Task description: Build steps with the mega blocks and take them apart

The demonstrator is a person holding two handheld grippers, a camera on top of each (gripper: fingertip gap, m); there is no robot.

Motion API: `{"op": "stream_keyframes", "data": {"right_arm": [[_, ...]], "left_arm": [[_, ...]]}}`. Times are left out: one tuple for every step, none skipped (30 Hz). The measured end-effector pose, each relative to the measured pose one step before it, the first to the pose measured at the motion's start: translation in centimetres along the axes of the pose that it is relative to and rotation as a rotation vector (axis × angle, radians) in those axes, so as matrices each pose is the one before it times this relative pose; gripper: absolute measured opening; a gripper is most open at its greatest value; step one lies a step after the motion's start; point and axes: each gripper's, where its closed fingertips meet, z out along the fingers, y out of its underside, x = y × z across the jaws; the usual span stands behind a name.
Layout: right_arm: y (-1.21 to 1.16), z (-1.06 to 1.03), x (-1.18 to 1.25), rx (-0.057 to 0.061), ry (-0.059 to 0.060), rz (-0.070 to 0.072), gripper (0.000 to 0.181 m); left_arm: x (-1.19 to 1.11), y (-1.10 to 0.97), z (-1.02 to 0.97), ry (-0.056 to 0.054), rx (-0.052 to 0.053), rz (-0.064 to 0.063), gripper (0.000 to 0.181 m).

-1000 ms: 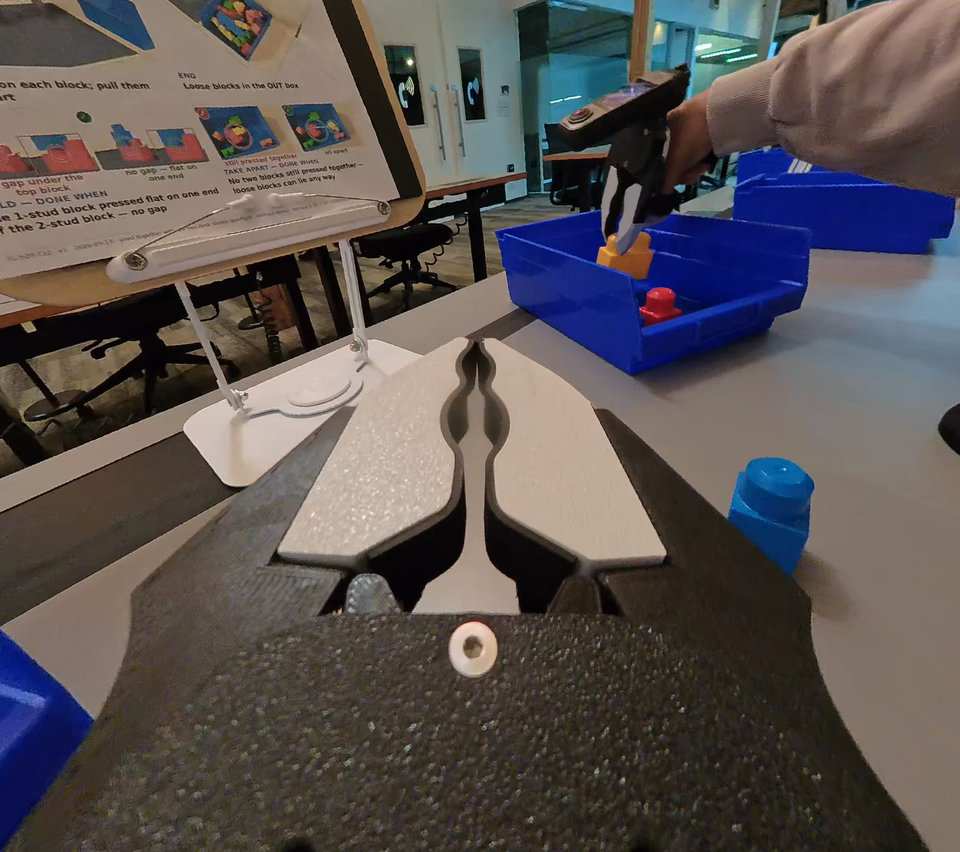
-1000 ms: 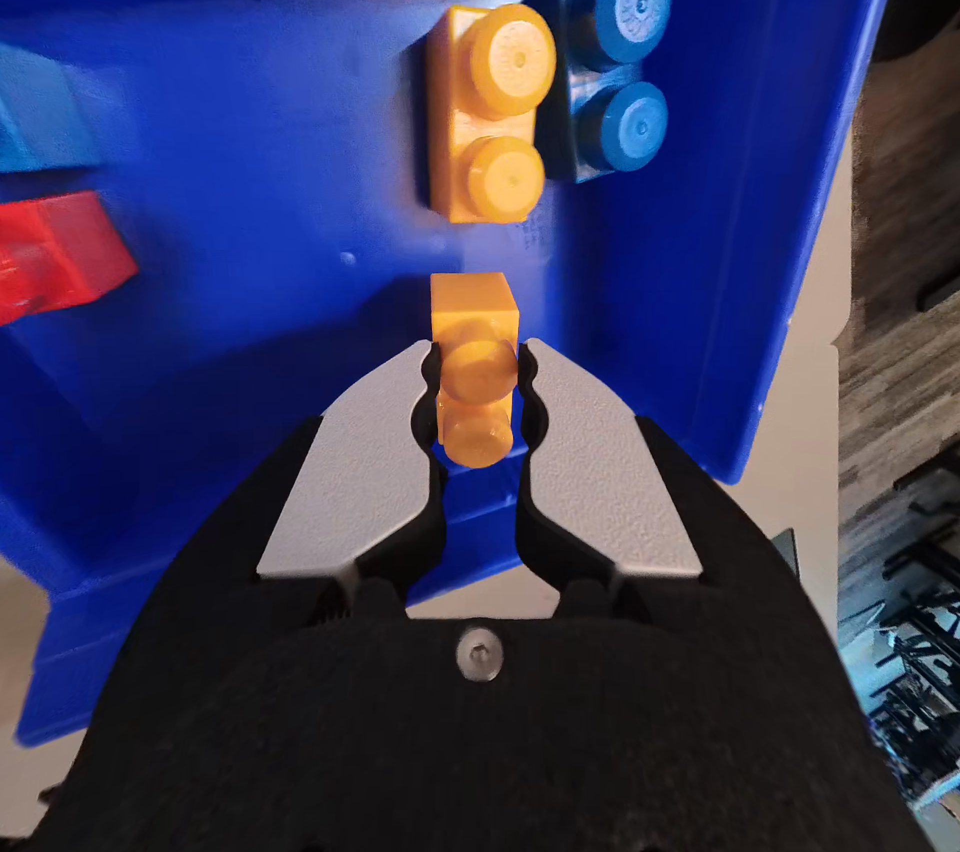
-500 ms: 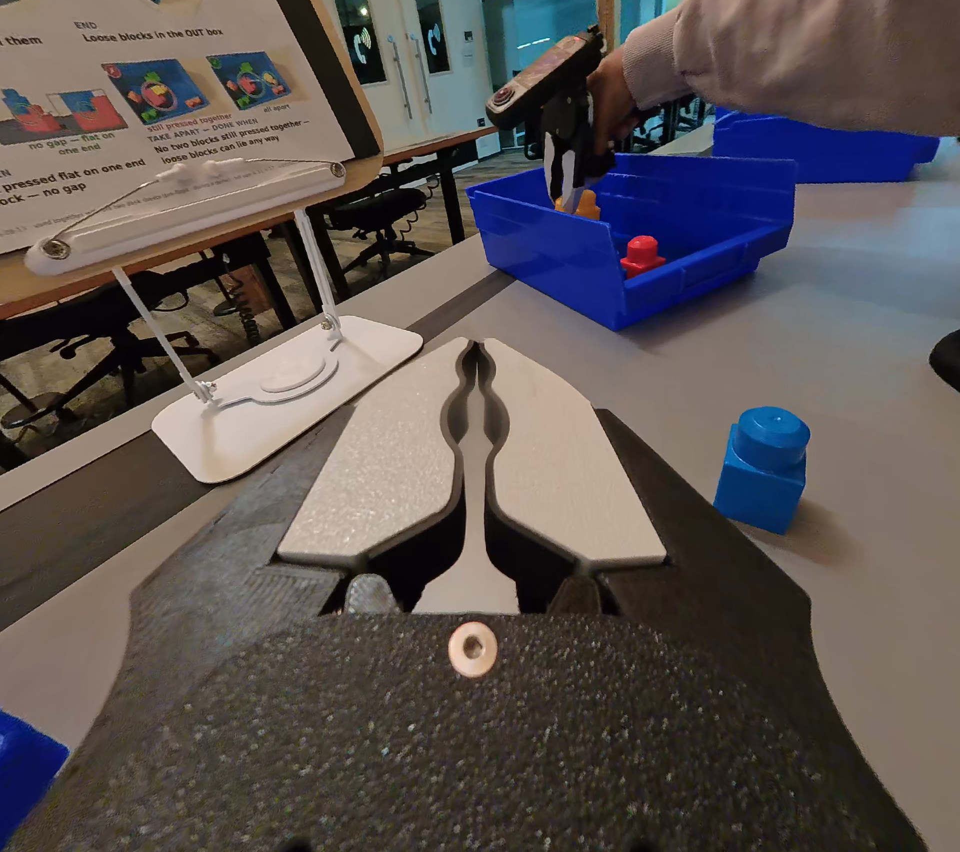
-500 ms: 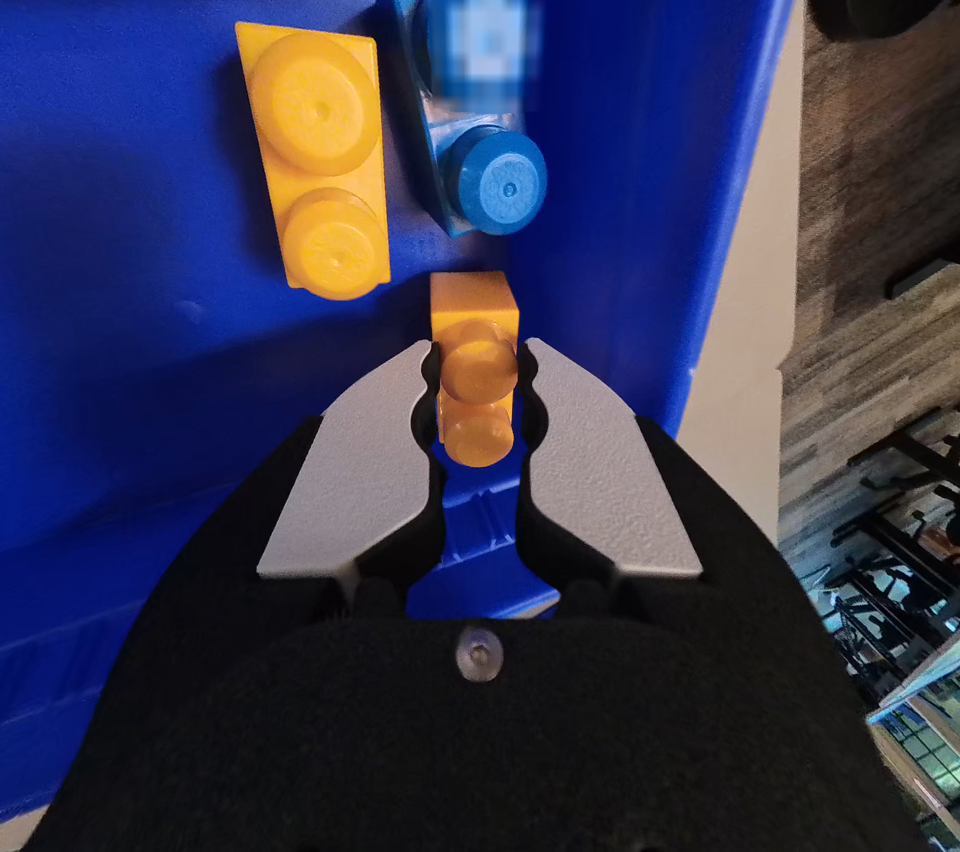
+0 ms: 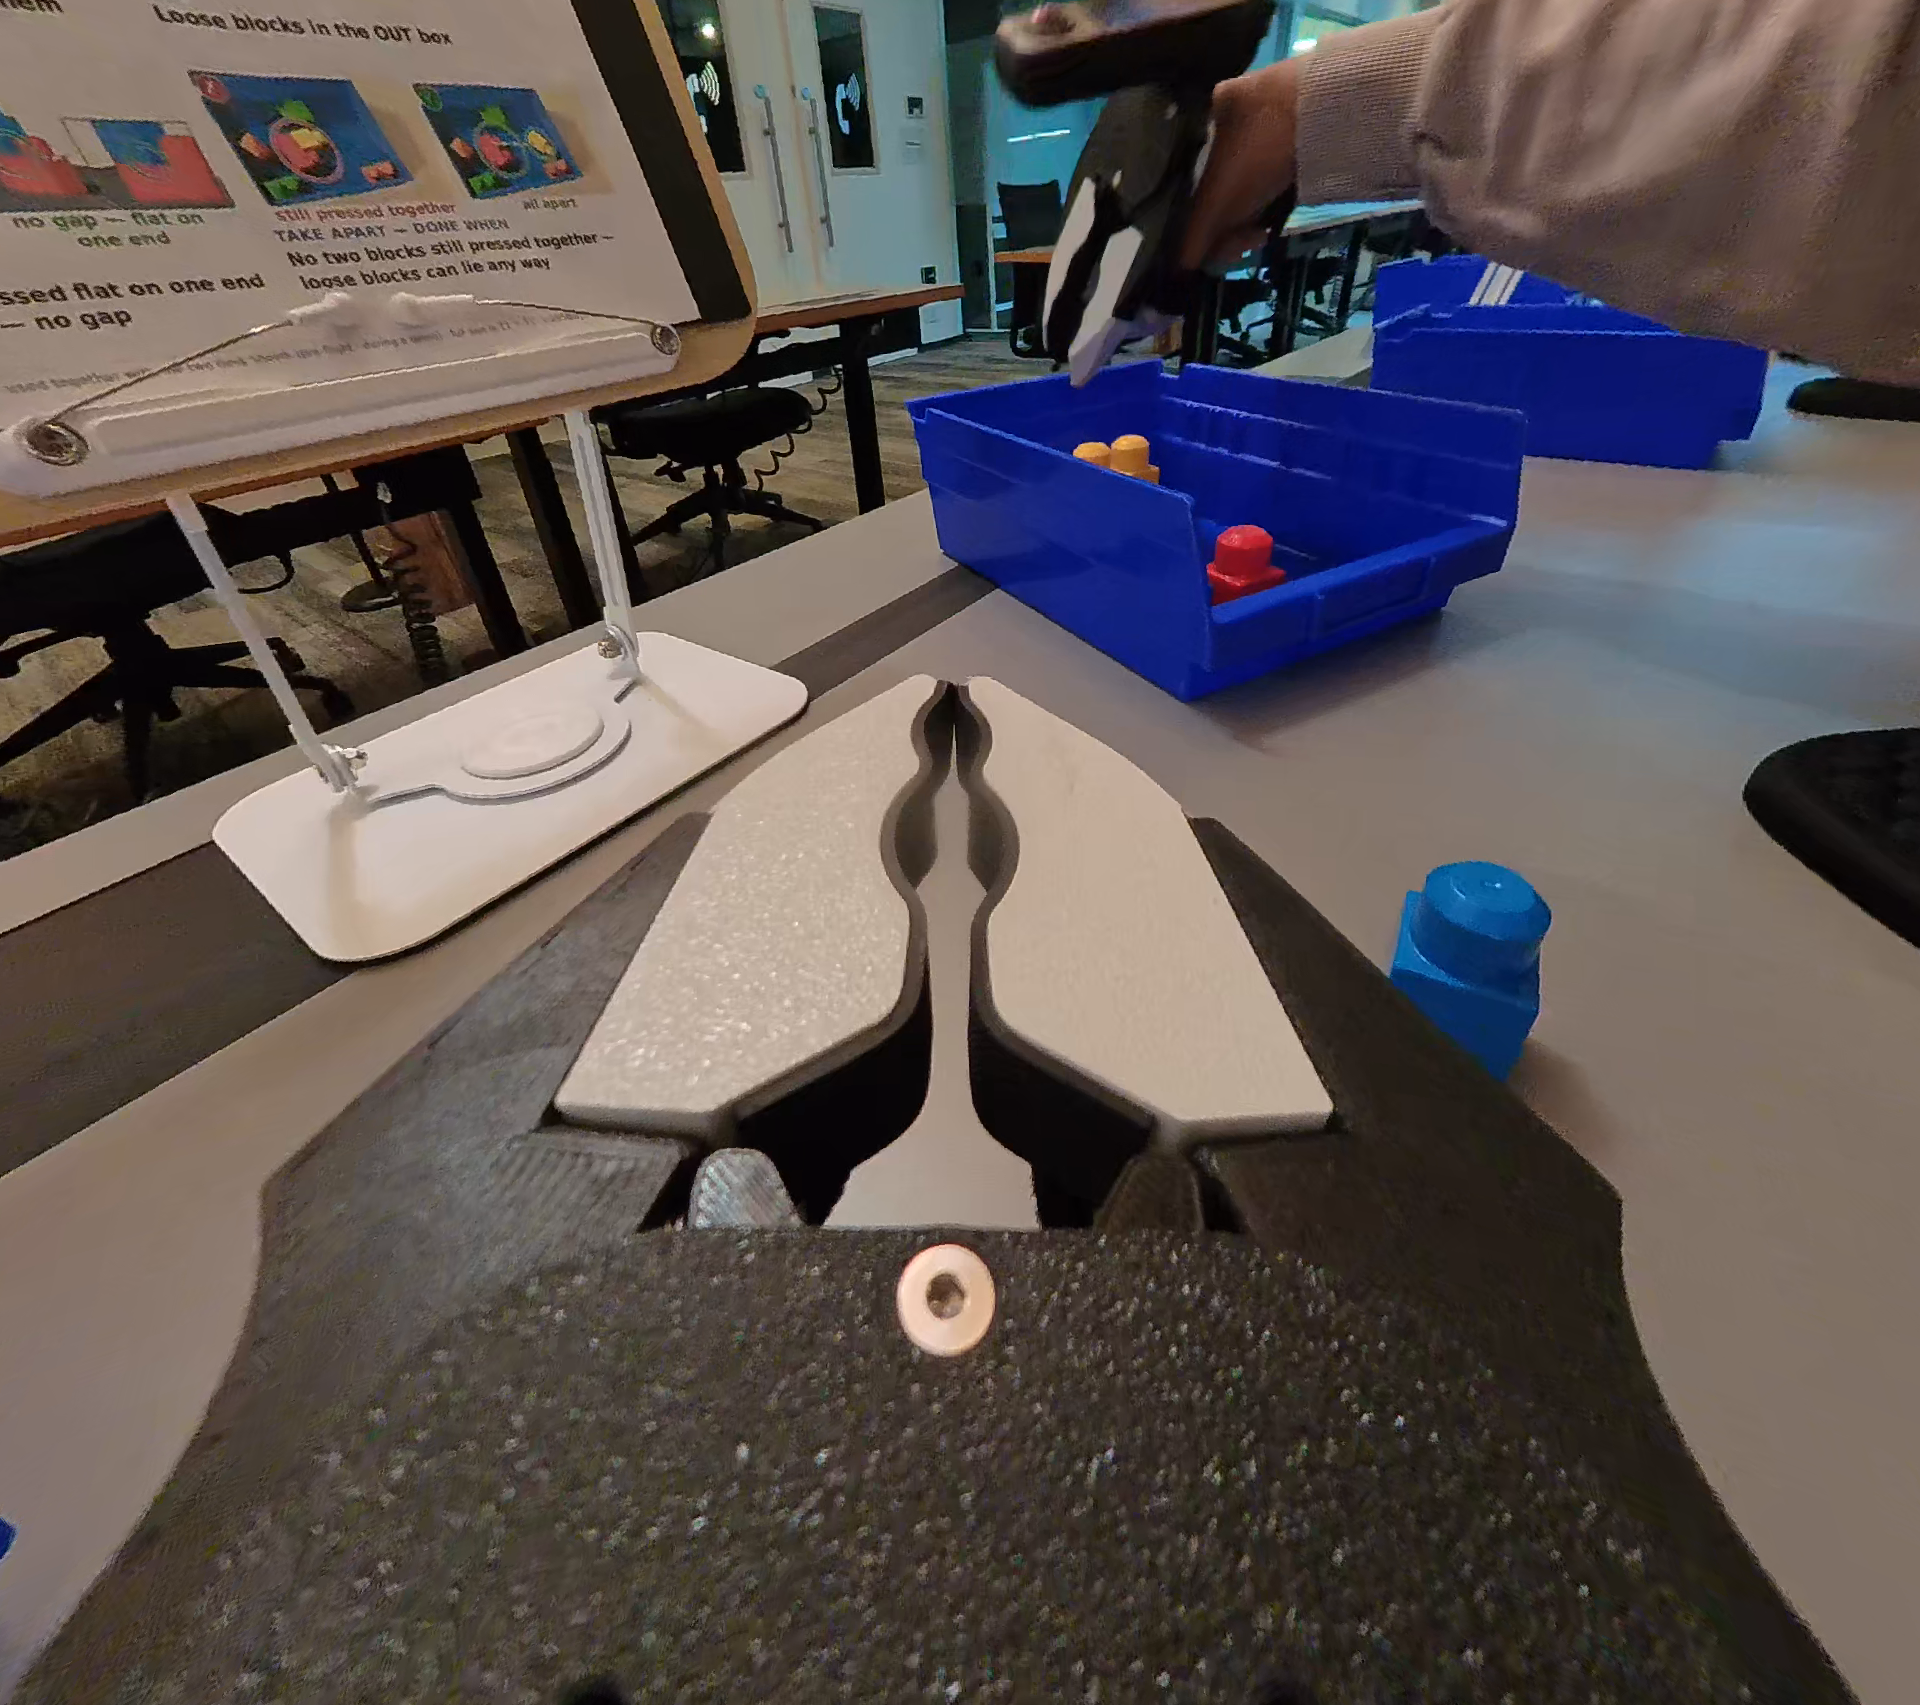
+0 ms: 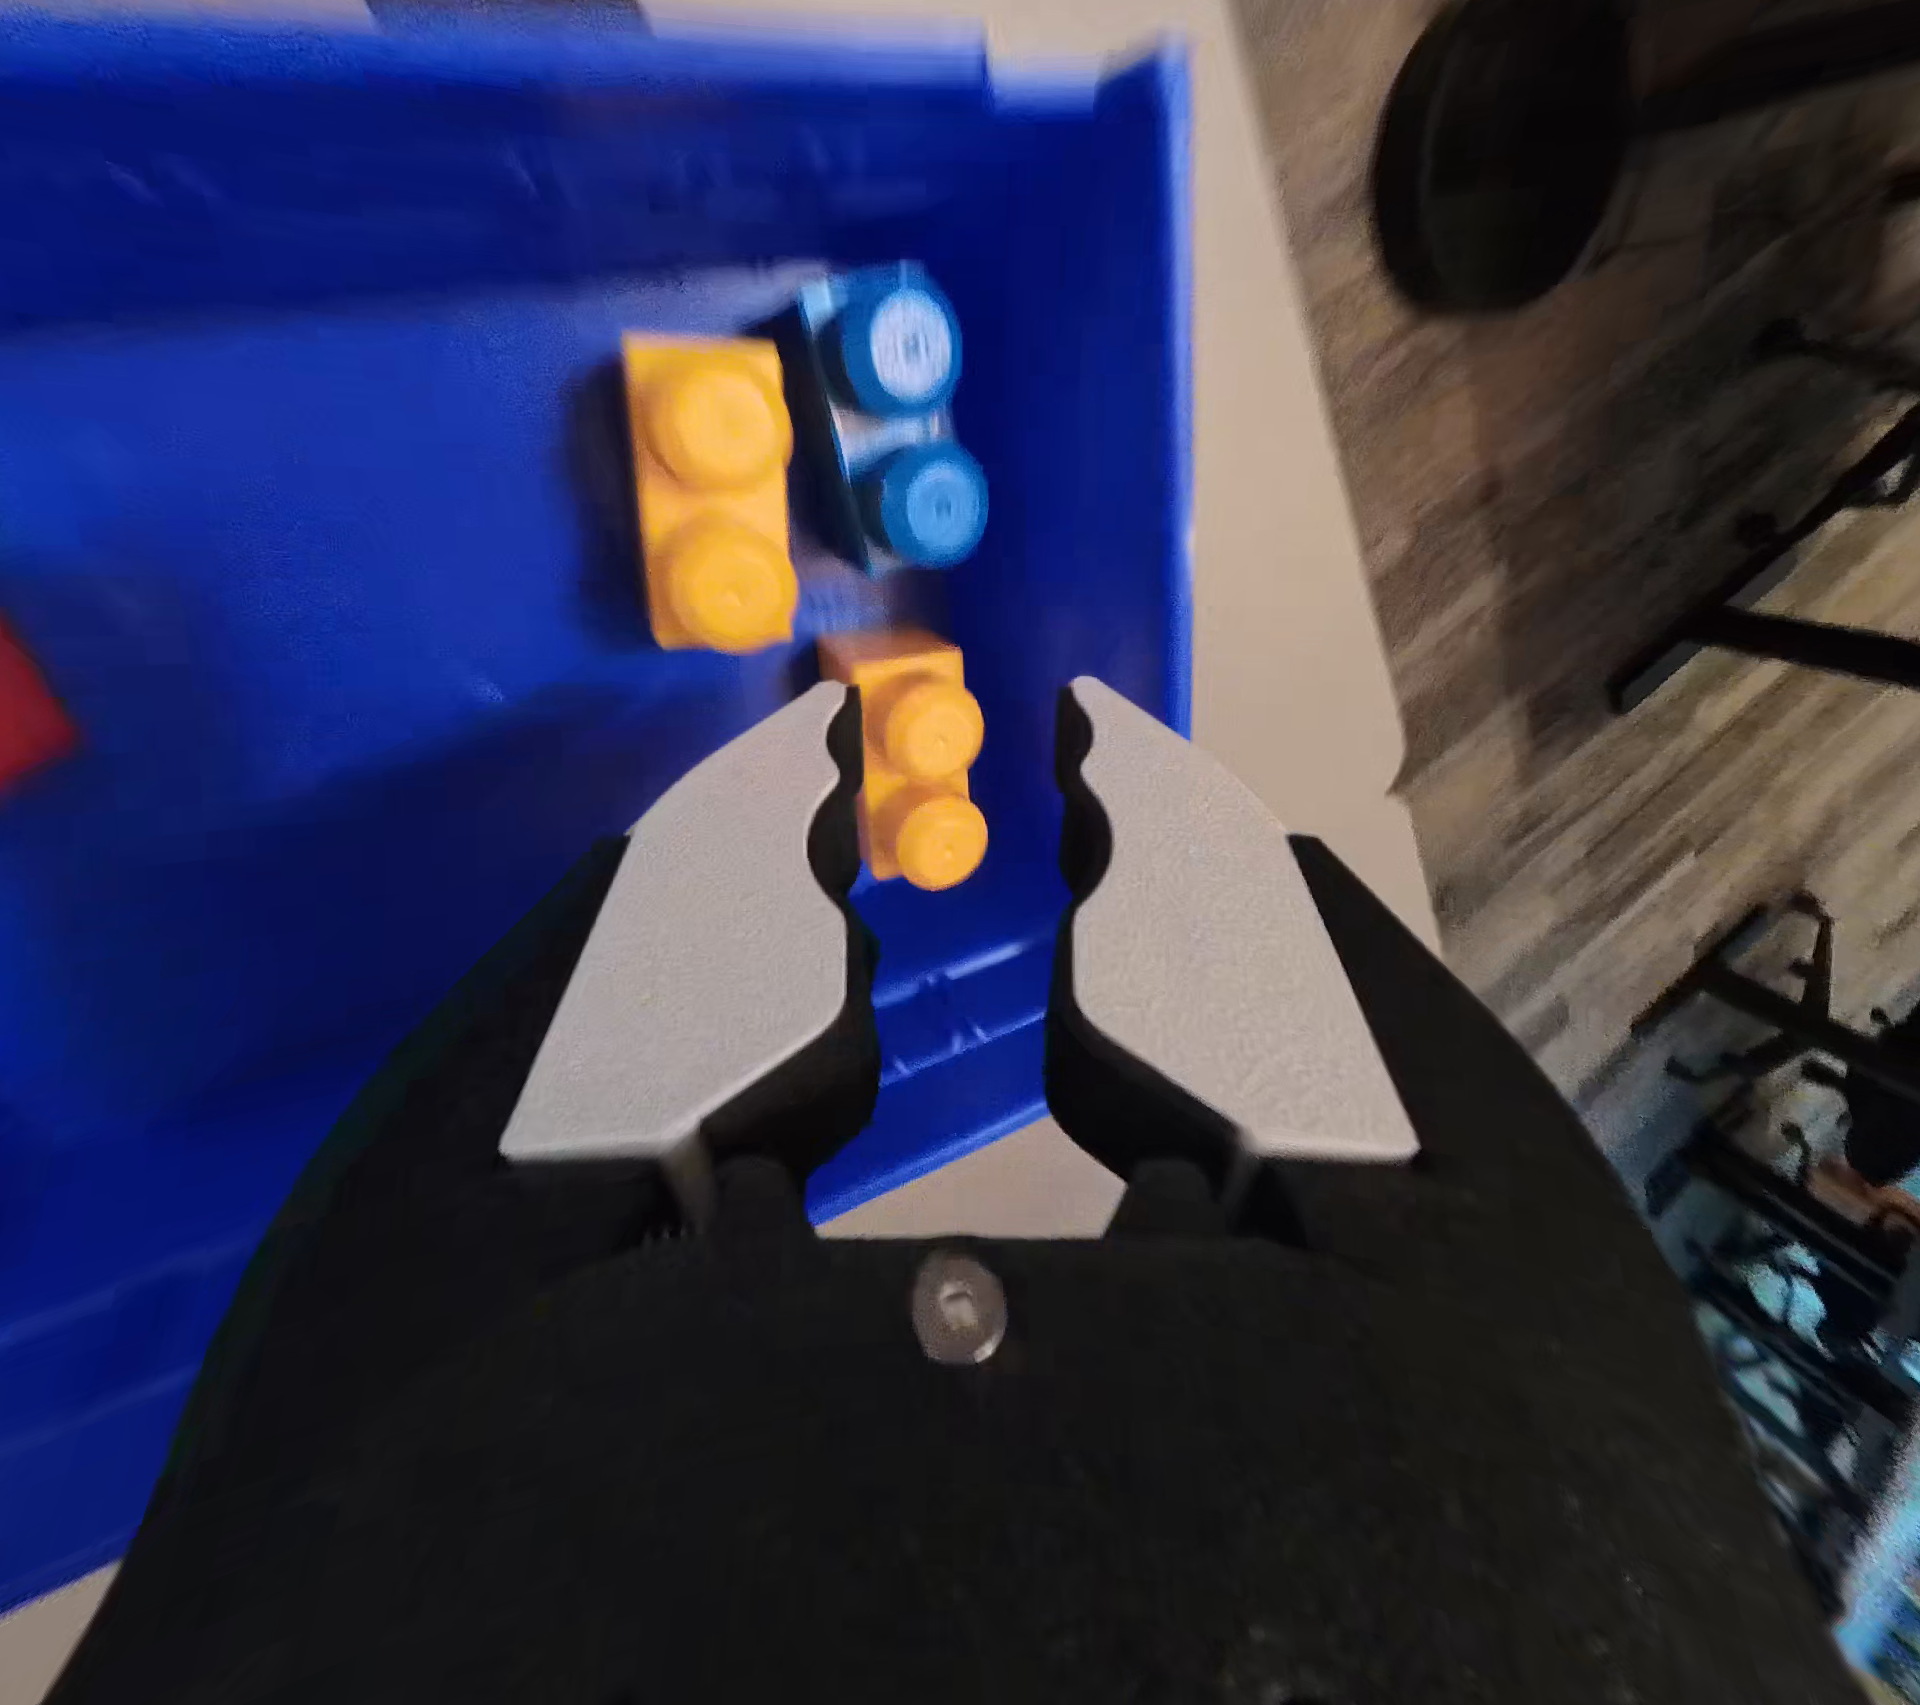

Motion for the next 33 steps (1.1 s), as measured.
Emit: {"op": "stream_keyframes", "data": {"right_arm": [[-1.413, -1.413, -0.502, 0.0805, 0.0215, 0.0098, 0.033], [-1.467, -1.327, -0.7, 0.0804, 0.0267, 0.0066, 0.029], [-1.466, -1.241, -0.873, 0.0764, 0.0268, 0.0127, 0.025], [-1.585, -1.183, -1.033, 0.0857, 0.0248, 0.0236, 0.023], [-1.609, -1.109, -1.233, 0.0931, 0.0171, 0.0354, 0.016], [-1.429, -0.986, -1.271, 0.0882, 0.0201, 0.0464, 0.012], [-1.233, -0.875, -1.439, 0.0901, 0.0116, 0.0571, 0.008], [-0.927, -0.789, -1.716, 0.0867, -0.0035, 0.0563, 0.003], [-0.565, -0.724, -1.394, 0.0747, 0.0217, 0.0538, 0.0], [-0.177, -0.666, -1.51, 0.055, 0.0104, 0.0408, 0.0], [-0.023, -0.666, -1.409, 0.0429, 0.0122, 0.0348, 0.0], [-0.089, -0.72, -1.239, 0.0462, 0.0183, 0.0277, 0.0], [-0.019, -0.695, -1.16, 0.0336, 0.0153, 0.0259, 0.0], [-0.009, -0.653, -1.18, 0.031, 0.0105, 0.0247, 0.0], [0.158, -0.567, -1.245, 0.0218, 0.0012, 0.0359, 0.0], [0.337, -0.443, -1.287, 0.0148, -0.0053, 0.0349, 0.0], [0.535, -0.295, -1.254, 0.0113, -0.0068, 0.0363, 0.0], [0.688, -0.162, -1.318, 0.0075, -0.019, 0.031, 0.0], [0.654, -0.089, -0.93, 0.015, -0.0014, 0.0209, 0.0], [0.484, -0.067, -0.561, 0.0331, 0.0122, 0.0192, 0.0], [0.492, 0.018, -0.56, 0.0268, -0.0049, 0.0161, 0.0], [0.417, 0.027, -0.415, 0.0152, -0.0092, 0.0169, 0.0], [0.297, 0.047, -0.271, 0.0038, -0.0095, 0.0211, 0.0], [0.169, 0.058, -0.325, 0.0059, -0.0203, 0.0155, 0.0], [0.157, 0.034, -0.196, 0.008, -0.0148, 0.0031, 0.0], [0.266, 0.01, 0.073, 0.0035, 0.0022, -0.0053, 0.0], [0.407, 0.023, 0.011, -0.0087, -0.003, -0.0021, 0.0], [0.366, 0.041, -0.107, -0.0115, -0.0113, 0.0085, 0.0], [0.065, -0.013, -0.327, 0.0033, -0.026, 0.0108, 0.0], [-0.048, -0.021, -0.663, 0.0037, -0.0479, 0.0061, 0.0], [0.031, -0.017, -0.766, -0.0093, -0.0524, -0.0012, 0.001], [-0.064, -0.058, -0.606, -0.0039, -0.0368, -0.0089, 0.002], [-0.094, -0.087, -1.073, -0.0053, -0.0678, -0.0187, 0.003]], "left_arm": [[-0.042, -0.142, -0.051, -0.0012, 0.0059, -0.0068, 0.0], [-0.089, -0.206, -0.07, -0.0044, 0.0093, -0.0098, 0.0], [-0.123, -0.217, -0.077, -0.0067, 0.01, -0.0101, 0.0], [-0.148, -0.182, -0.077, -0.0082, 0.0094, -0.0077, 0.0], [-0.148, -0.142, -0.065, -0.0095, 0.0077, -0.0054, 0.0], [-0.178, -0.092, -0.062, -0.0107, 0.0053, -0.0044, 0.0], [-0.199, -0.055, -0.077, -0.012, 0.0032, -0.0037, 0.0], [-0.188, -0.055, -0.075, -0.0115, 0.0024, -0.0019, 0.0], [-0.155, -0.085, -0.099, -0.0093, 0.0022, -0.0002, 0.0], [-0.158, -0.109, -0.105, -0.0091, 0.0025, 0.0009, 0.0], [-0.187, -0.154, -0.117, -0.0114, 0.0027, 0.0026, 0.0], [-0.246, -0.174, -0.128, -0.014, 0.0027, 0.005, 0.0], [-0.294, -0.176, -0.133, -0.0156, 0.0028, 0.0058, 0.0], [-0.385, -0.161, -0.136, -0.0178, 0.0011, 0.002, 0.0], [-0.458, -0.153, -0.14, -0.0181, -0.0008, -0.0032, 0.0], [-0.492, -0.184, -0.168, -0.0153, -0.0001, -0.0052, 0.0], [-0.554, -0.272, -0.202, -0.0151, 0.0002, -0.0069, 0.0], [-0.696, -0.379, -0.247, -0.0202, 0.0004, -0.0089, 0.0], [-0.84, -0.5, -0.357, -0.0251, 0.0032, -0.0073, 0.0], [-1.001, -0.526, -0.439, -0.0313, 0.0049, -0.0014, 0.0], [-1.196, -0.448, -0.501, -0.0393, 0.002, 0.0046, 0.0], [-1.332, -0.339, -0.496, -0.0421, -0.0039, 0.0055, 0.0], [-1.392, -0.257, -0.492, -0.0397, -0.0068, -0.0001, 0.0], [-1.499, -0.156, -0.463, -0.0413, -0.0096, -0.0085, 0.0], [-1.667, -0.052, -0.428, -0.0475, -0.0142, -0.0133, 0.0], [-1.754, 0.034, -0.379, -0.0491, -0.0156, -0.0099, 0.0], [-1.847, 0.129, -0.319, -0.0548, -0.0189, -0.0026, 0.0], [-1.835, 0.17, -0.267, -0.0568, -0.0157, 0.0051, 0.0], [-1.663, 0.192, -0.232, -0.0486, -0.0126, 0.0072, 0.0], [-1.365, 0.256, -0.196, -0.0342, -0.0109, 0.002, 0.0], [-1.061, 0.263, -0.205, -0.0232, -0.0067, -0.0059, 0.003], [-0.876, 0.275, -0.243, -0.0209, -0.0024, -0.0095, 0.003], [-0.701, 0.276, -0.26, -0.0201, 0.0027, -0.008, 0.003]]}}
